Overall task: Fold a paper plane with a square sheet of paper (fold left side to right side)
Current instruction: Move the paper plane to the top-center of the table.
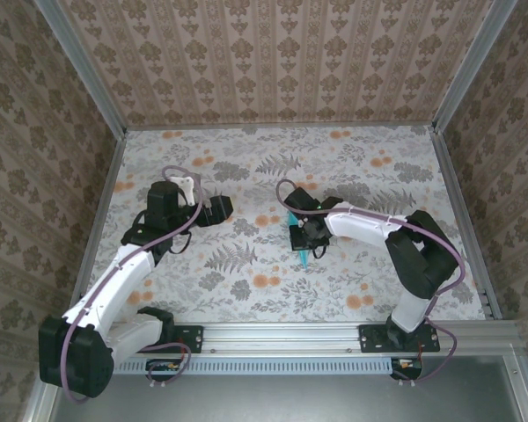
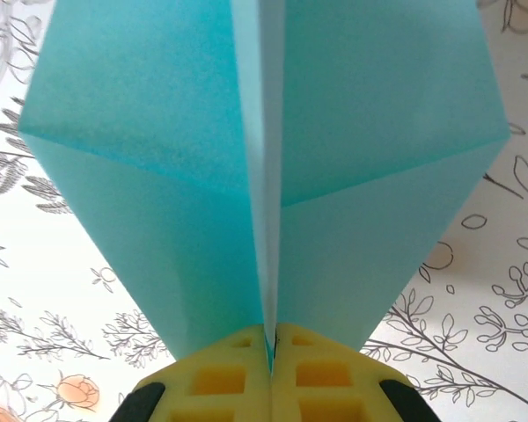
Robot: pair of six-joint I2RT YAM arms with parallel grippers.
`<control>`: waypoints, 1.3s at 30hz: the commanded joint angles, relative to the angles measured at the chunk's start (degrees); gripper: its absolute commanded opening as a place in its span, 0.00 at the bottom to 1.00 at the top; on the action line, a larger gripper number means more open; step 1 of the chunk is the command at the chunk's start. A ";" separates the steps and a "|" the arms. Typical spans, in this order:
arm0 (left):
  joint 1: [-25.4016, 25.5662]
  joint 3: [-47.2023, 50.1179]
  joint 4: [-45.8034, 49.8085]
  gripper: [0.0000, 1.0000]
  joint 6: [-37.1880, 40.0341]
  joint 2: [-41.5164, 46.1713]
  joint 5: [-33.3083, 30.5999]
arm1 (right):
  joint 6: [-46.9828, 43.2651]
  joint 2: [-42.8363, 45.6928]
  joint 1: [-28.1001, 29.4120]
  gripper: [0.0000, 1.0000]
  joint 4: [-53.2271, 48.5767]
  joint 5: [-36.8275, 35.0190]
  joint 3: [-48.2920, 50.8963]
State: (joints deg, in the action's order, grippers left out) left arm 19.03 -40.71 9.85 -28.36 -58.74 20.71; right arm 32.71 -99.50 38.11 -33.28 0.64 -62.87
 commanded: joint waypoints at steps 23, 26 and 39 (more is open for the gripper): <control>-0.31 -2.00 -2.18 1.00 7.58 1.70 9.99 | -2.96 -24.24 -8.84 0.02 -19.72 -2.05 -41.02; -0.31 -1.96 -1.89 1.00 7.79 1.64 10.04 | -2.91 -27.89 -8.92 0.02 -21.41 -2.31 -44.90; -0.31 -2.08 -1.50 1.00 7.86 1.17 10.14 | -2.38 -34.96 -8.89 0.10 -23.68 -0.64 -50.89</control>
State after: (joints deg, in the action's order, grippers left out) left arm 19.03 -40.82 7.73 -22.20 -58.11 29.82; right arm 30.37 -133.47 29.32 -54.06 -0.23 -112.16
